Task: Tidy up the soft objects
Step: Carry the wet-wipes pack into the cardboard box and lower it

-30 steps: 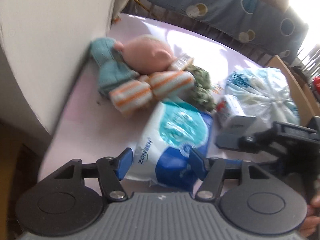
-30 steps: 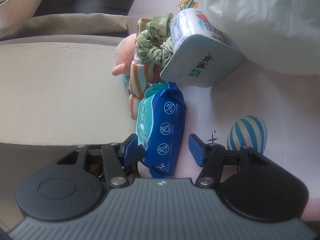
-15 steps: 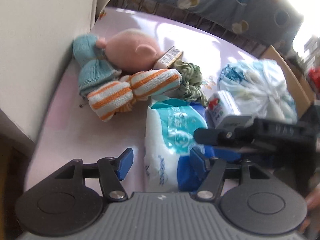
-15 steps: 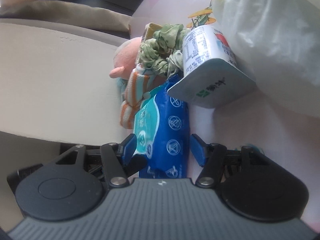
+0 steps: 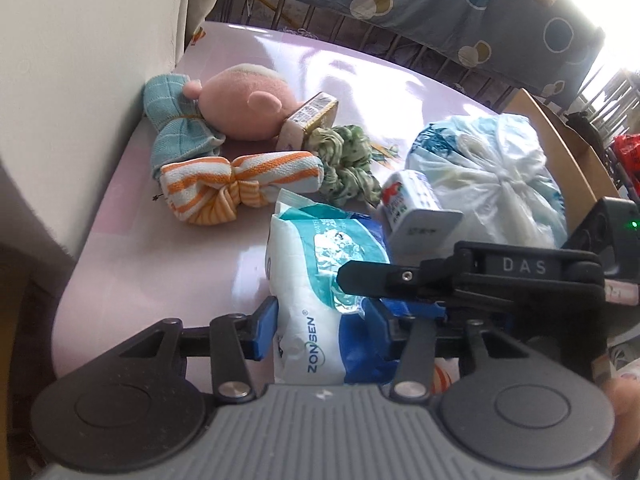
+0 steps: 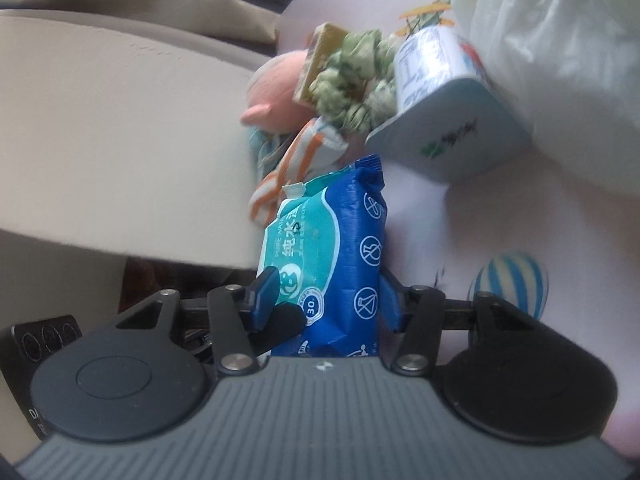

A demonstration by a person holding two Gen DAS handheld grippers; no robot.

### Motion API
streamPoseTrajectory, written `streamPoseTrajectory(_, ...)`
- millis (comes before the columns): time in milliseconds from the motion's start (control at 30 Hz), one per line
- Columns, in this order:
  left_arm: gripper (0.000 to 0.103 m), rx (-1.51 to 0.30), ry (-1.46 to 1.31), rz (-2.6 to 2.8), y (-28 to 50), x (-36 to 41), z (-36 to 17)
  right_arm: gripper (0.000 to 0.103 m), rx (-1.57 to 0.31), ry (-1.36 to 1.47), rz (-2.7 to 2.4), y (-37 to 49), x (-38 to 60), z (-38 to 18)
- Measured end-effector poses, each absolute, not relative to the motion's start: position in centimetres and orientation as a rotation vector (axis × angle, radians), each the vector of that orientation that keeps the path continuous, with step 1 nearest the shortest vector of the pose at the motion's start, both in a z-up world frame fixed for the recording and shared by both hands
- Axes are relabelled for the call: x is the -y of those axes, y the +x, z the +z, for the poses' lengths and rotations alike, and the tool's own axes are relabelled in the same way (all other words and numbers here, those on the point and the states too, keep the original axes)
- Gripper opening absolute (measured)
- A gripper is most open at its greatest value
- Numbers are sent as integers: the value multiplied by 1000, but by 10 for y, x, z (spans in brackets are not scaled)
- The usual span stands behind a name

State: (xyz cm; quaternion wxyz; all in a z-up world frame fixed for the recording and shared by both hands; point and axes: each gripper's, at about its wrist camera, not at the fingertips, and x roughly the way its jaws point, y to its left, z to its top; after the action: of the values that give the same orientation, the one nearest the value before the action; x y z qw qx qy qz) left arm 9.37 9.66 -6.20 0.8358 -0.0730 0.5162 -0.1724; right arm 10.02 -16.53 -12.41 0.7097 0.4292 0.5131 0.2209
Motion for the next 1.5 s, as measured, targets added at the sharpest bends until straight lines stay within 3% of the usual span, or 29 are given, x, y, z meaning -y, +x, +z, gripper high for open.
streamPoseTrajectory(200,47,-1024,-141,-372,68,-89,-20,51,-1088,966,545,85,172,-94)
streamPoseTrajectory(400,48,-881,-75,-455,55,-46,45,51,-922,937,567,74,218,-31)
streamPoseTrajectory(633,48,-760,11,-633,57,60,103,51,-720,917,479,50,330,34)
streamPoseTrajectory(800,48,-745,84,-768,66,166,107,51,-671,916,359,38,433,48)
streamPoseTrajectory(1133,48,-934,224,-821,127,318,35,53,-826,984,205,83,577,-33)
streamPoseTrajectory(1300,48,-1033,270,-758,149,333,-1,53,-983,950,183,122,578,-89)
streamPoseTrajectory(1500,48,-1024,238,-775,149,303,2,52,-1113,870,119,137,569,-121)
